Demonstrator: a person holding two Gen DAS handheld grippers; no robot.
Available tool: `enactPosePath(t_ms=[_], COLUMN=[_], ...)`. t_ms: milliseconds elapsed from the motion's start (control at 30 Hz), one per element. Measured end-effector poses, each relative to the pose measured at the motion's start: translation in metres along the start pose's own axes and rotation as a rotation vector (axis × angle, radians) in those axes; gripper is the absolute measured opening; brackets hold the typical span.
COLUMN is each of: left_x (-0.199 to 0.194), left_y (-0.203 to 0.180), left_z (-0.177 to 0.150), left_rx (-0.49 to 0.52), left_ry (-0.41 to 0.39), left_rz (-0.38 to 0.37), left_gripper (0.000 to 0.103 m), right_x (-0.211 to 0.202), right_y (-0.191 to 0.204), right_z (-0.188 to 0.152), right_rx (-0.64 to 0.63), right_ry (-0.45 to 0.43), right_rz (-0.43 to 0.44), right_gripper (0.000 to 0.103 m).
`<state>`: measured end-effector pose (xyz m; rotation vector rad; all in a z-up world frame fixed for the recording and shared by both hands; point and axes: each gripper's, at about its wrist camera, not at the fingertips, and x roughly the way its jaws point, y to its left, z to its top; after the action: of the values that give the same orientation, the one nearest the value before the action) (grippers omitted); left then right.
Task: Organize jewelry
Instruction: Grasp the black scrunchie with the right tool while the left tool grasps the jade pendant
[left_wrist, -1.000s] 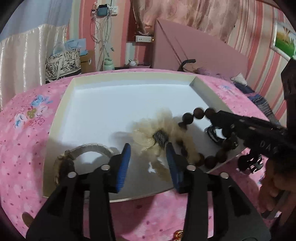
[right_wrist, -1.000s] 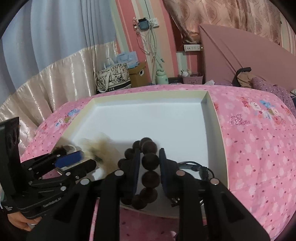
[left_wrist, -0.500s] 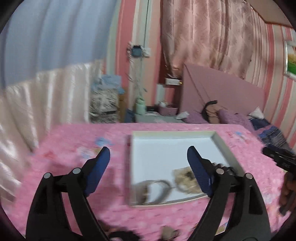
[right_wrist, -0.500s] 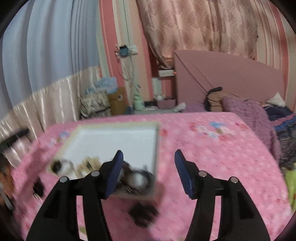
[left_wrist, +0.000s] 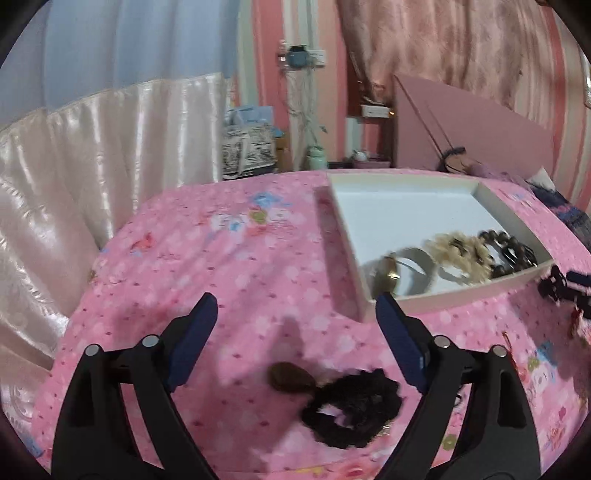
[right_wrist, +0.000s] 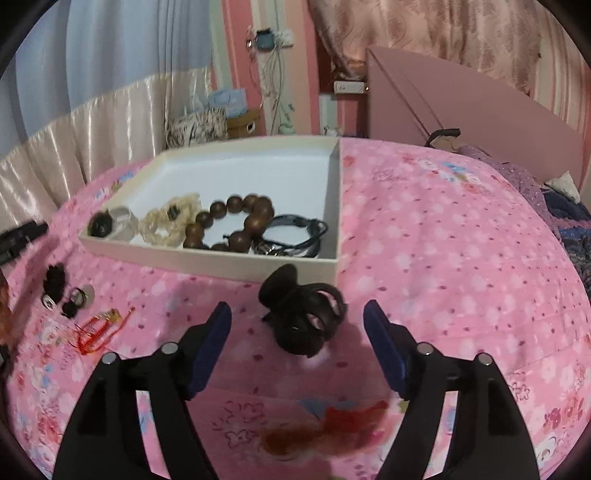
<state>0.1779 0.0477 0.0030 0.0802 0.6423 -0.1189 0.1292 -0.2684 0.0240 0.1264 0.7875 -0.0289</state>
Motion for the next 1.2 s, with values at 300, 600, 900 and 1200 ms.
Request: enactPosePath(t_ms=[300, 600, 900, 1200], left_x=[0.002, 0.016, 0.012, 0.030], left_y=[-0.015, -0.033, -0.122, -0.115], left_z=[-0.005, -0.016, -0.052, -0.054], left_rx=[0.013, -0.005, 0.309, 0.260], left_ry=[0.034, 0.090, 0.114, 0.200], left_rz=[-0.091, -0.227, -0.237, -0.275], left_gripper=[0.087, 0.087, 0.081, 0.030], right_x=[0.020, 0.022, 0.018, 0.020], right_y=[0.002, 0.005, -0.004, -0.004], right_z=[0.000, -0.002, -0.006, -0.006], right_rx=[0.004, 0.000, 0.048, 0.043], right_ry=[0.069, 0.066, 0.063, 0.069], right_rz=[-0.045, -0.019, 0.009, 0.015], right_gripper=[0.074, 0.056, 0.056, 0.056])
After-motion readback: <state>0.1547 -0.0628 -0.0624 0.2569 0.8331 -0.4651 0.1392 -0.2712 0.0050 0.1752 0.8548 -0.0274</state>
